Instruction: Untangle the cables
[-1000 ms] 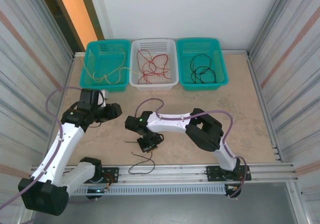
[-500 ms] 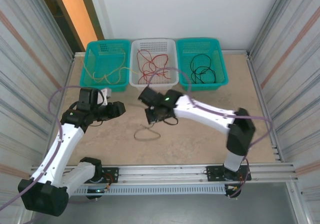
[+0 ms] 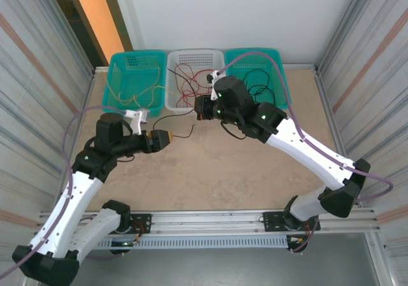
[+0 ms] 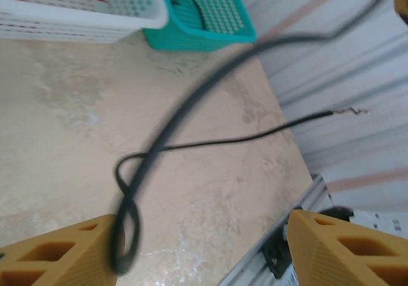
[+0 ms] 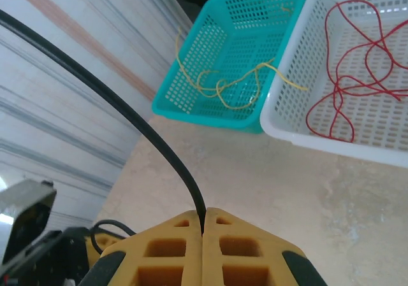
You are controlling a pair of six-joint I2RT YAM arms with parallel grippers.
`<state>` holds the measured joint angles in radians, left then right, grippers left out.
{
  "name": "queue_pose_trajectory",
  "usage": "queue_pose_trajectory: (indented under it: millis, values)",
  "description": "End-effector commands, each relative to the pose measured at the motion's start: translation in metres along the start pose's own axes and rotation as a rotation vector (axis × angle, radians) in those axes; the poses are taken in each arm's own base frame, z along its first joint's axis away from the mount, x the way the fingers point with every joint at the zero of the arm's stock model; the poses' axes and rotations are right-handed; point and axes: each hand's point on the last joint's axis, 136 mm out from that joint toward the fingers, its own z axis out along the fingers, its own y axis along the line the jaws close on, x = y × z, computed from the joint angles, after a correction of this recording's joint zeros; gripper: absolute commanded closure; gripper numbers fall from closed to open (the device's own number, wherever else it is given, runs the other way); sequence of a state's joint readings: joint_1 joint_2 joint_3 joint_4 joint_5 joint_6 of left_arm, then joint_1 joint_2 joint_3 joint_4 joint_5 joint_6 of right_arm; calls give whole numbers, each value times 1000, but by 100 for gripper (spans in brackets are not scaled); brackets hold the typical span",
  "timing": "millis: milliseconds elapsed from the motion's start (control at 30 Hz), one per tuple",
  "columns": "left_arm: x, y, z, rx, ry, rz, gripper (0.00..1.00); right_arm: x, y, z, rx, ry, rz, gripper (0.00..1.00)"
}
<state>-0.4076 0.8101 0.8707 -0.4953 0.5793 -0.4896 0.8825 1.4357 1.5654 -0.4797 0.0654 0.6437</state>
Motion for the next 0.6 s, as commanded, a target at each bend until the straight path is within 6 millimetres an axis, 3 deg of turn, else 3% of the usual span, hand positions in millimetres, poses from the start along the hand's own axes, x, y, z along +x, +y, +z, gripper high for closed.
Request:
queue_pose_trajectory:
  millis: [0, 333, 567]
  values:
    - [-5, -20, 0, 59, -37, 106, 28, -15, 18, -7, -84, -31, 13, 100]
    - [-12, -15, 5, 21, -63, 128, 29, -18, 35, -17, -165, -39, 13, 100]
    - [-28, 18, -33, -291, -147, 199, 30, -22, 28, -27, -143, -58, -7, 100]
